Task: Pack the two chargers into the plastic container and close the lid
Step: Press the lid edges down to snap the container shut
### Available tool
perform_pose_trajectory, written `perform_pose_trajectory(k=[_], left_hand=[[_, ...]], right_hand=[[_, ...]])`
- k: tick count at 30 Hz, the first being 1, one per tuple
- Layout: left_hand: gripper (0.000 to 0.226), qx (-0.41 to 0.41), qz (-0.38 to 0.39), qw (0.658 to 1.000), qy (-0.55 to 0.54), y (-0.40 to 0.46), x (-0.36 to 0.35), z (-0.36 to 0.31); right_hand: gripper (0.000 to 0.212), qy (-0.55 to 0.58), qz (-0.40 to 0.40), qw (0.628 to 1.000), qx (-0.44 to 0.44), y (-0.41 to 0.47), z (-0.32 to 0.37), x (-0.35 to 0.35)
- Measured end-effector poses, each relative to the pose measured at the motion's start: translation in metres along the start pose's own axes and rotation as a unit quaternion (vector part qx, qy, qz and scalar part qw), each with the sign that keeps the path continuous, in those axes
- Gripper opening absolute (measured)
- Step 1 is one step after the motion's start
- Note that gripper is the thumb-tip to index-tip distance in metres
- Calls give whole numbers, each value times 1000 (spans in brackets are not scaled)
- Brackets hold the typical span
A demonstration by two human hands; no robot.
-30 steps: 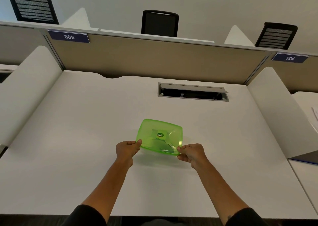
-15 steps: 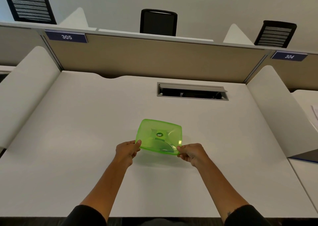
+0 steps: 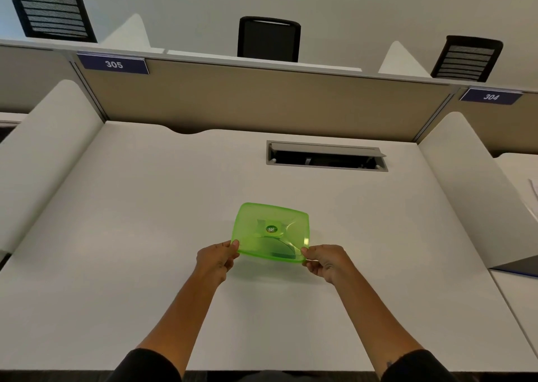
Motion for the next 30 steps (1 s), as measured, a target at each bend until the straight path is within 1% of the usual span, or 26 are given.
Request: perform_pose_trajectory(k=[2,5,8,11,16,19,22,26,30], left_hand=[[24,-21,14,1000,12,1,1,2],[24,-56,19,998,36,4,0,3],[25,-73,24,995,57,8,-6,2],[26,-86,27,994,62,14,-16,-3],[24,-122,38,987,95,37,-49,-25],[32,-150,53,977,140,59,-71,-41],[38,-174,70,965,183,78,-94,-57],[44,-193,81,954,215,95,-119,-73],[52,-203,98,945,239,106,-132,-81]], right_hand=[[16,3,1,1000,3,1,1,0],[26,8,-1,1000,19,4,1,1],[31,15,10,999,41,7,6,2],[33,19,11,998,53,11,18,1],[31,36,3,996,78,18,59,-10],[29,47,-14,994,98,27,87,-19],[38,40,-55,989,130,36,114,-27],[40,6,-103,979,173,47,145,-34],[41,-13,-114,974,195,52,164,-38]])
Point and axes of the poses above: each hand's wrist, its own y-axis towards the middle knuckle, its own x-axis out of the back of the hand, z = x × y, the point moved 1 cm from there along y, towards the middle knuckle, and after that the axes turned 15 degrees about -x, right-handed, at the moved point
